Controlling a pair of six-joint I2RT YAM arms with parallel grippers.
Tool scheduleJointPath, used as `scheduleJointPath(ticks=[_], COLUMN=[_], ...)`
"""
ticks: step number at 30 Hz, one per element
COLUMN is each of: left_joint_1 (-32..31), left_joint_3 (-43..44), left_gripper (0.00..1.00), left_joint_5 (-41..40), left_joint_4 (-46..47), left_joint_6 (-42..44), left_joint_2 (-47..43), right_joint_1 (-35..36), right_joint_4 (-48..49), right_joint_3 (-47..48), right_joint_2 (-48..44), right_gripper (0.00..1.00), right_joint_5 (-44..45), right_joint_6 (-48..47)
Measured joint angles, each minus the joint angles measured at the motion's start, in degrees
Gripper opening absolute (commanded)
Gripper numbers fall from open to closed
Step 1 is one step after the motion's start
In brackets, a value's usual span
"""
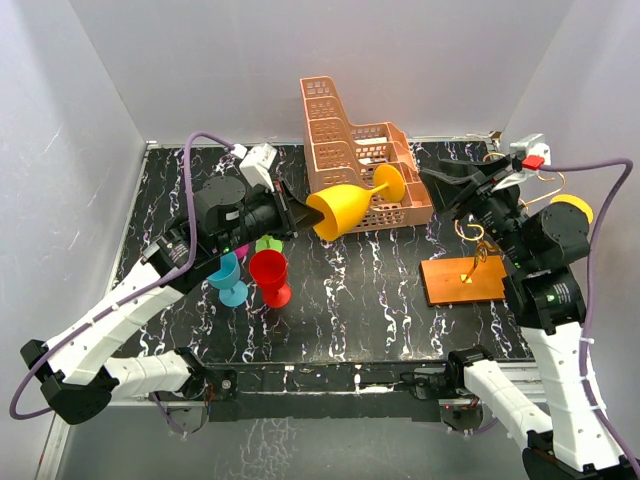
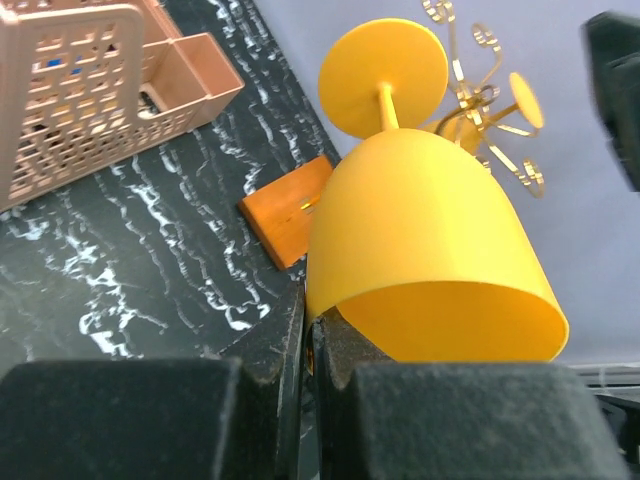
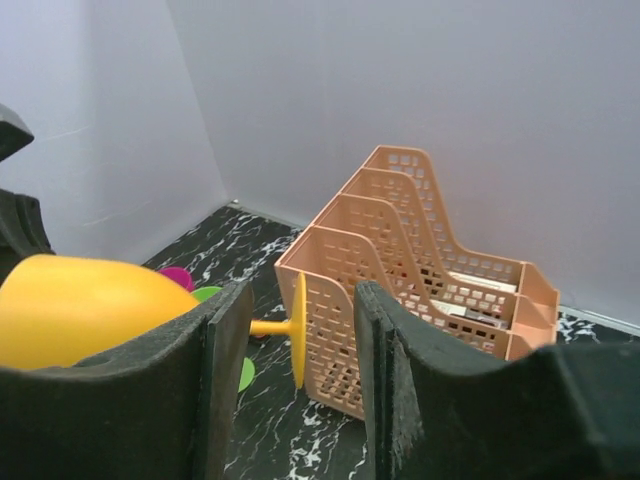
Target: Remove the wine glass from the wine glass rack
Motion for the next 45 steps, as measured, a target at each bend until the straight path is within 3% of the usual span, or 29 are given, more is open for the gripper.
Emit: scheduleJointPath(ticks=[8,21,29,45], left_joint_1=[0.0,0.0,0.02,0.02], left_joint_3=[6.38,21.33,25.33,25.33], left_gripper=[0.0,0.0,0.0,0.0], left_joint_5=[-2.12,-7.93,-9.07,-8.0], left_joint_4=[-13.68,-39.47,-45.7,-53.05], left_joint_6=[4.85,15.26,18.99,22.97], left_joint_2=[4.42,25.51,32.13,36.2], right_joint_1=[0.0,0.0,0.0,0.0], right_joint_4=[0.09,0.04,0.04,-0.04], right_joint_3=[0.04,0.04,0.02,-2.08], right_joint_2=[-2.1,-2.45,-3.34,-3.82], right_gripper=[0.55,0.58,0.59,0.59], right_joint_5=[4.98,6.45,6.47,6.64], right_joint_6=[-3.32,-4.15,-5.27,-6.82])
